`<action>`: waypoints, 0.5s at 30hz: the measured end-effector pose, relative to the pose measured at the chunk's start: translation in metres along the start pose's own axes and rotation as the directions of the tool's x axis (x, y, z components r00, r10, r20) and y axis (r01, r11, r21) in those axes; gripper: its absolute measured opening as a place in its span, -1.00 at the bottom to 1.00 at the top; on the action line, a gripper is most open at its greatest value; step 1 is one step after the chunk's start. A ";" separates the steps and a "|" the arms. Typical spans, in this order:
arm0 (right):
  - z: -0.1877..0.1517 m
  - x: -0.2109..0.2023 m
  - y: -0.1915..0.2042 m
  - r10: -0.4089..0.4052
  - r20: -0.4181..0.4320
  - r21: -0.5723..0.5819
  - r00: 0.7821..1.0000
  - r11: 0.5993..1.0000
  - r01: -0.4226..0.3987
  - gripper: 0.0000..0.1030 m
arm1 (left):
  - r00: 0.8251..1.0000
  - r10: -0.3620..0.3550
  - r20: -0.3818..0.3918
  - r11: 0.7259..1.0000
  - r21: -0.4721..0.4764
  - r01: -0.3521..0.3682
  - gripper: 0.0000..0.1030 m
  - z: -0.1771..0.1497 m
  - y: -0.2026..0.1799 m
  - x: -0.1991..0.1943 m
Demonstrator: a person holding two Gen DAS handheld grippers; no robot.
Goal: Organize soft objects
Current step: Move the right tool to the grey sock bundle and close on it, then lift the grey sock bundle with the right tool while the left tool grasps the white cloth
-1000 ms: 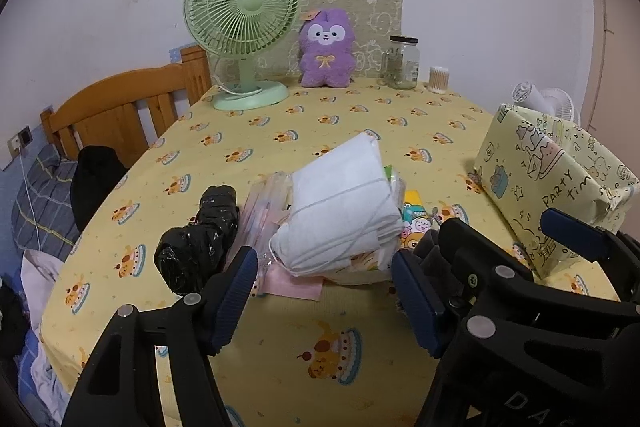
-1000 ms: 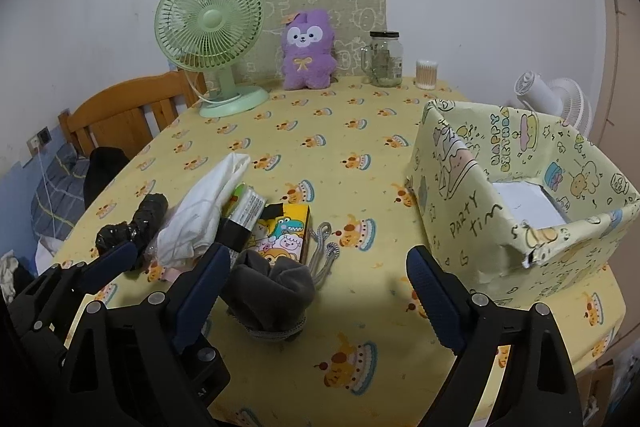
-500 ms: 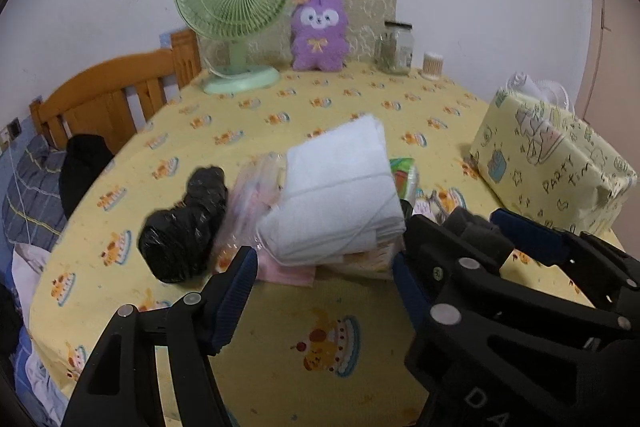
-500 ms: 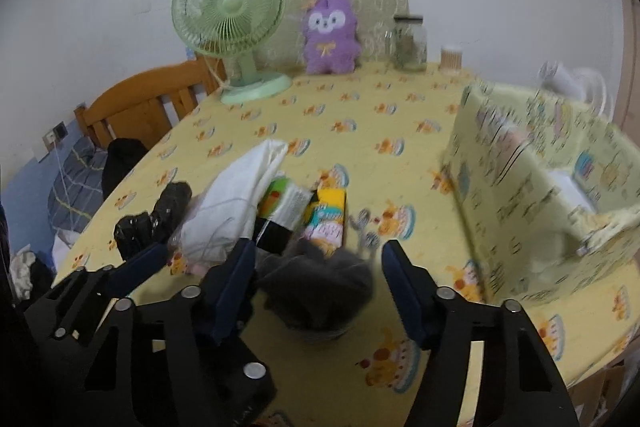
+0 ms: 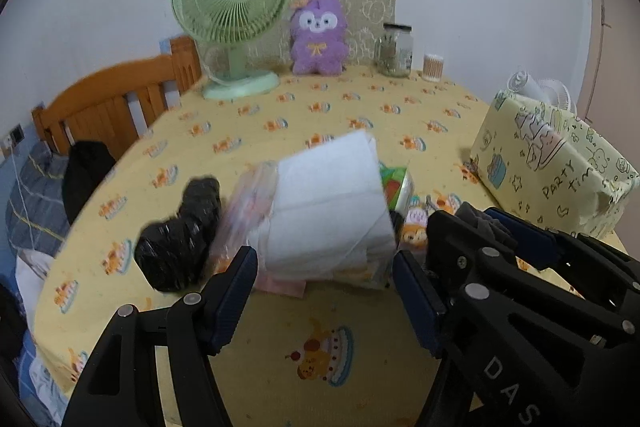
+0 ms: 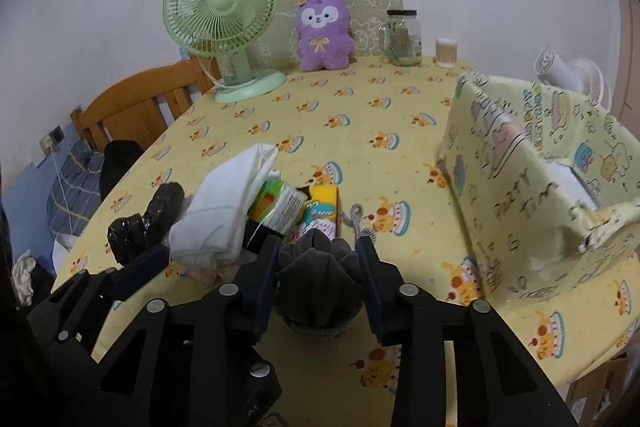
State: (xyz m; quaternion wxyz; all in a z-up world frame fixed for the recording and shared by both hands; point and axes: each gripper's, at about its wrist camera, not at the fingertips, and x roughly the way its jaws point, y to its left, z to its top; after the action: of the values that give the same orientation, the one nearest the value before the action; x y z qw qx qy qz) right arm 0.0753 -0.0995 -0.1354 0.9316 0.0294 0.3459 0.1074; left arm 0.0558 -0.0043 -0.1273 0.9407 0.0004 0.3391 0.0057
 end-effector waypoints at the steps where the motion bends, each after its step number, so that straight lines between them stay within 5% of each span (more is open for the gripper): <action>1: 0.002 -0.002 -0.001 -0.001 0.009 0.002 1.000 1.000 0.001 -0.24 | 1.000 0.000 0.005 1.000 0.000 0.000 0.41 0.002 -0.001 -0.001; 10: 0.021 -0.010 -0.008 -0.010 0.058 0.027 0.998 1.000 0.009 -0.25 | 0.999 -0.007 0.036 1.000 -0.016 0.007 0.36 0.022 -0.002 0.000; 15: 0.025 -0.006 -0.008 -0.002 0.048 0.036 0.999 0.999 0.001 -0.25 | 0.998 -0.060 0.009 0.997 -0.044 0.061 -0.14 0.023 0.002 0.009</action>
State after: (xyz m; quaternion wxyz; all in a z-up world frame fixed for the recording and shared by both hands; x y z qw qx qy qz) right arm 0.0888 -0.1078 -0.1135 0.9391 0.0486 0.3254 0.0997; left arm 0.0773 -0.0024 -0.1148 0.9416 -0.0308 0.3350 -0.0153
